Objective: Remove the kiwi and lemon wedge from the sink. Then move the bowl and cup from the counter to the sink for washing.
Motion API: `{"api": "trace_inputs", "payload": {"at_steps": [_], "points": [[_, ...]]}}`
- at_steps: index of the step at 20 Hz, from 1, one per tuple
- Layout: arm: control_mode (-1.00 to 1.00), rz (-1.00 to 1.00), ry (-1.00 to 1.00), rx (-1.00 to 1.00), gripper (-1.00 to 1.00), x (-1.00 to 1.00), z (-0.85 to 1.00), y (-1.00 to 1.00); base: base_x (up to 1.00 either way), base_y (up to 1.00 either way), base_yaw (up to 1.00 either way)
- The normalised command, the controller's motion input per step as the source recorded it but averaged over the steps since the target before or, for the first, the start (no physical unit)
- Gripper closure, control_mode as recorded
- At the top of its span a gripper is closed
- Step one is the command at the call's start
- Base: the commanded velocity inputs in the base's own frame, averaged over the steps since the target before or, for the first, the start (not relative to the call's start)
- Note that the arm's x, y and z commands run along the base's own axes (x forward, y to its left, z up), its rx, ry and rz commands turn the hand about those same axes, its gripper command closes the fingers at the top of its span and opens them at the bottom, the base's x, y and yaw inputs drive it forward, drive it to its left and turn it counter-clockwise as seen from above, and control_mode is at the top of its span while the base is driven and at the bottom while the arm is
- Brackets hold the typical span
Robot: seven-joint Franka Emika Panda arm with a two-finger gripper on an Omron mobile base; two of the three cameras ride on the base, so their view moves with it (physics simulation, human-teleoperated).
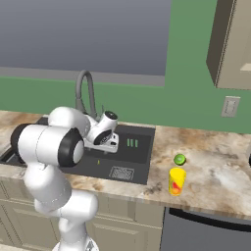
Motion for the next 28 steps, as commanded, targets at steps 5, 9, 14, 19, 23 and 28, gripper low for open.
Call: {"api": "trace_inputs", "payload": {"at_steps": [5,9,14,19,23,28], "points": [[-1.0,0.0,0.0,0.0,-1.0,0.19,-0.26,0.07,0.0,0.0,0.0],[-1.0,0.0,0.0,0.0,-1.0,0.2,-0.26,0.09,0.0,0.0,0.0],[-1.0,0.0,0.0,0.0,-1.0,0.17,-0.27,0.13,0.0,0.0,0.0],[-1.0,0.02,-0.02,0.02,-1.0,0.12,-0.27,0.1,0.0,0.0,0.0],[-1.0,0.01,-0.01,0.01,-1.0,0.15,-0.26,0.12,0.0,0.0,0.0],[-1.0,0.0,0.0,0.0,-1.0,0.24,-0.25,0.08,0.0,0.0,0.0]]}}
